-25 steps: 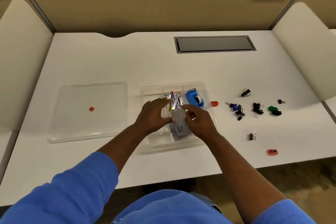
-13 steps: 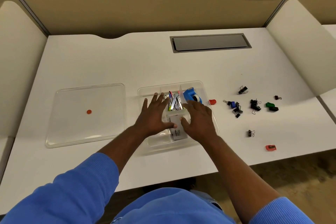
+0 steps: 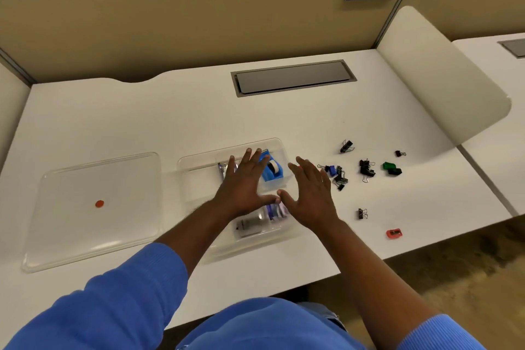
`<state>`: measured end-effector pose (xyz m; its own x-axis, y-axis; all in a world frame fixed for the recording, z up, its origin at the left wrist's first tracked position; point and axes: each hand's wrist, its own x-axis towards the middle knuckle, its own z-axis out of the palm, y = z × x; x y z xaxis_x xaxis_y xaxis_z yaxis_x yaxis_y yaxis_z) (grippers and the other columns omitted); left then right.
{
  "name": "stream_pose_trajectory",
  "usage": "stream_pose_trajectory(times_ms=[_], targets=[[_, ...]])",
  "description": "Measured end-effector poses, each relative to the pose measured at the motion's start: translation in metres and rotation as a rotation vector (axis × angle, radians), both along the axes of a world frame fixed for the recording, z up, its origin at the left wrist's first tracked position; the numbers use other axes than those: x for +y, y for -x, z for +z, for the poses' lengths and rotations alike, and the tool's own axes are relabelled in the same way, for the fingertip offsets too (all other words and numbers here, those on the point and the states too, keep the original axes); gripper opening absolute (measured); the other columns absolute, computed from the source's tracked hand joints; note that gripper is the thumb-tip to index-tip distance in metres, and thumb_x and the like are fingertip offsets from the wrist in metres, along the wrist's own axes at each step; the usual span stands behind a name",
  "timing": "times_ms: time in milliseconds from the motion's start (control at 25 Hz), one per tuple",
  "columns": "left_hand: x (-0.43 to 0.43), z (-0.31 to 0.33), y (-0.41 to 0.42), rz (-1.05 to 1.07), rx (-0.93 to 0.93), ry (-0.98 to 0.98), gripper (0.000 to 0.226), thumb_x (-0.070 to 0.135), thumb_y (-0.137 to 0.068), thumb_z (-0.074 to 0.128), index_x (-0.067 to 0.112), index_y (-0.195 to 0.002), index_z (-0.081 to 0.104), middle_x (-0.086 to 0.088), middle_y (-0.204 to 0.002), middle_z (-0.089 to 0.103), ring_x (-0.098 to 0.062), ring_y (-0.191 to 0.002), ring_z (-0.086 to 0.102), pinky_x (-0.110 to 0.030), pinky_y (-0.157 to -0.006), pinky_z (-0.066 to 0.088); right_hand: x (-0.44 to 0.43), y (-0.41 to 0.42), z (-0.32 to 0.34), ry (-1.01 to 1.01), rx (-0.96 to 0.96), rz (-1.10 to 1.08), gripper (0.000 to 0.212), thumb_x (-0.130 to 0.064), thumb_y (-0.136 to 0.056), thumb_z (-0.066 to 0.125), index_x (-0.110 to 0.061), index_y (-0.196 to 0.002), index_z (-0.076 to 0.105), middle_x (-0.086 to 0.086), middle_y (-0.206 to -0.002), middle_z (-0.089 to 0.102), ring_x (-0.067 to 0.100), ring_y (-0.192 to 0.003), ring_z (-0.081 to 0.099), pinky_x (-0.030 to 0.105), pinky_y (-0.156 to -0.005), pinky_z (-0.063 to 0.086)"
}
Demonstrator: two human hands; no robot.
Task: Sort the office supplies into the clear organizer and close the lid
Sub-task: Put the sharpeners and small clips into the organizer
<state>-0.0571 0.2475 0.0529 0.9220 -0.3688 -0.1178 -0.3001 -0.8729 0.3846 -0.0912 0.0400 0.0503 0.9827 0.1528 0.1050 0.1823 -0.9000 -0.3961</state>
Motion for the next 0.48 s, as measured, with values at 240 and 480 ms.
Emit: stream_pose_trajectory(times_ms=[240, 480], targets=[[-0.087, 0.002, -0.036, 0.001, 0.021, 0.015, 0.104, 0.078, -0.080, 0.056, 0.029, -0.159, 0.009, 0.000, -0.168, 0.009, -0.016, -0.155, 0.001, -0.048, -0.123, -0.012, -0.087, -0.037, -0.005, -0.057, -0.007, -0.049, 0.063, -0.047, -0.089, 0.067, -0.021, -0.143, 0.049, -0.001, -0.154, 0.043, 0.018, -0.145, 0.036, 0.050, -0.118, 0.026], [-0.150, -0.007, -0.070, -0.012, 0.033, -0.003, 0.085, 0.065, -0.084, 0.063, 0.030, -0.154, 0.031, 0.003, -0.162, 0.032, -0.011, -0.151, 0.020, -0.046, -0.123, -0.013, -0.164, -0.087, -0.018, -0.118, 0.050, -0.092, 0.053, -0.035, -0.091, 0.066, -0.016, -0.139, 0.053, 0.004, -0.146, 0.052, 0.024, -0.135, 0.047, 0.047, -0.114, 0.031]])
